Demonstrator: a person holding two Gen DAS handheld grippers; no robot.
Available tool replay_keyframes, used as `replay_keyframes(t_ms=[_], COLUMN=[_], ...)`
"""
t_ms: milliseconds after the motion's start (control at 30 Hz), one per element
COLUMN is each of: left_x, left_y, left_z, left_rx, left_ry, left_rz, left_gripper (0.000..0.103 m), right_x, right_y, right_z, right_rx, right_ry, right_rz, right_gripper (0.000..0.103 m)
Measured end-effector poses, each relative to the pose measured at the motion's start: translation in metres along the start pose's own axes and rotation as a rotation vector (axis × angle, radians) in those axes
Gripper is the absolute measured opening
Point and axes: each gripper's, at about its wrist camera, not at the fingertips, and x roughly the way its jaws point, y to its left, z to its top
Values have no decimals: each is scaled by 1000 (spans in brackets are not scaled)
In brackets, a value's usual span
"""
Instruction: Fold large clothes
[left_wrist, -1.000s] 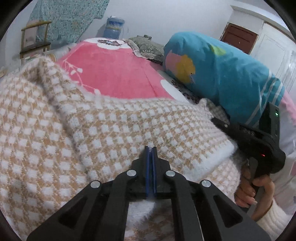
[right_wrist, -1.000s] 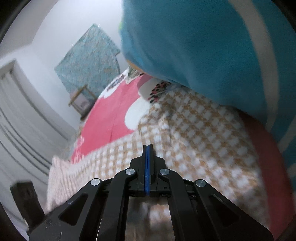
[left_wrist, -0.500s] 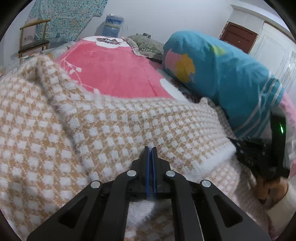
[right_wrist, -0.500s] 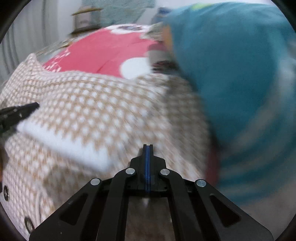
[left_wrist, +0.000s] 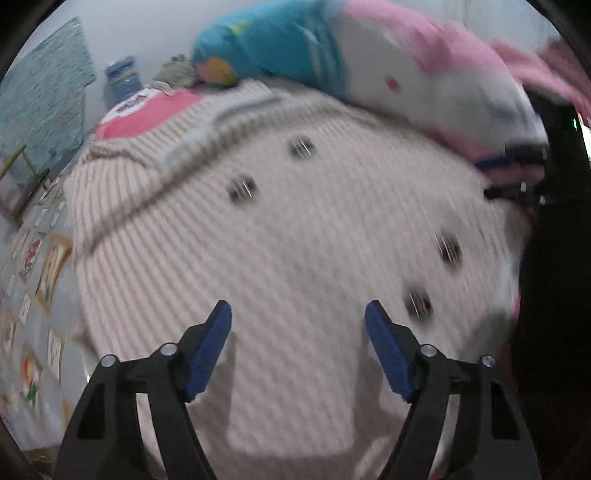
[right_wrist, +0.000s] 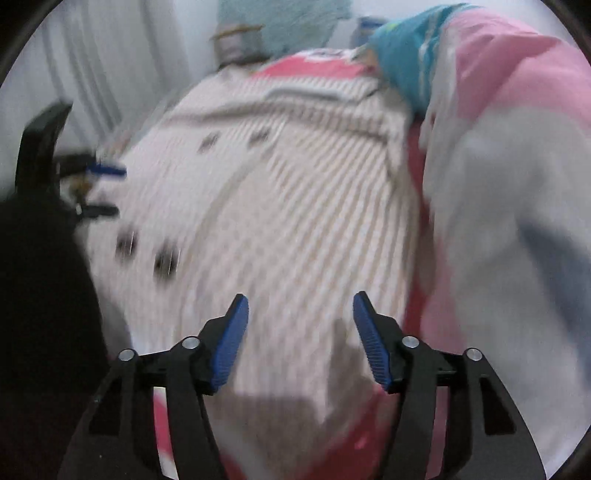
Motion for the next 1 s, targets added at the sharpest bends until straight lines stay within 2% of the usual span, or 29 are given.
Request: replay_keyframes(t_ms=[100, 167, 233, 300, 400, 467, 500, 533, 567, 600, 667, 767, 833, 933, 1000], left_x=[-10, -16, -16, -11, -1, 3, 3, 4, 4, 2, -5, -21, -31, -42, -46], left_y=[-21, -40, -59, -72, -75, -74, -73, -68, -64, -60, -52, -26, -6, 20, 34], left_z=[-31, -52, -69, -79, -77, -71, -69, -64, -58, -55, -53, -46, -40, -28, -16], left_rx=[35, 102, 192, 279, 259, 234, 216, 209, 199, 183, 152, 55, -30, -155, -203], left_ry=[58, 107, 144, 149, 139, 123, 105, 101, 97, 89, 67, 11, -26, -74, -104], left_rz=[-34, -26, 14, 76, 81, 86, 119, 137, 140, 156, 184, 232, 247, 234, 227], left_gripper=[78, 79, 80, 81, 82, 79, 64, 60, 50, 32, 16, 14, 13, 12, 11], right_x=[-8, -8, -2, 9, 8, 1, -3, -4, -12, -19, -31, -42, -45, -52, -52], right_y=[17, 32, 51, 63, 66, 60, 58, 55, 48, 42, 35, 29, 20, 3, -8], right_z=[-25, -37, -50, -55, -57, -63, -65, -61, -62, -63, -64, -55, -40, -23, -3], right_rx=[-101, -198, -295, -335, -325, -275, -247, -210, -142, -81, 7, 94, 163, 284, 326], right_ry=[67, 109, 127, 153, 146, 126, 112, 89, 55, 19, -48, -148, -207, -270, -316], right_rz=[41, 48, -17, -94, -135, -154, -182, -239, -267, -261, -272, -287, -279, -223, -193], right_gripper=[63, 78, 82, 84, 84, 75, 57, 36, 32, 30, 24, 16, 15, 12, 10])
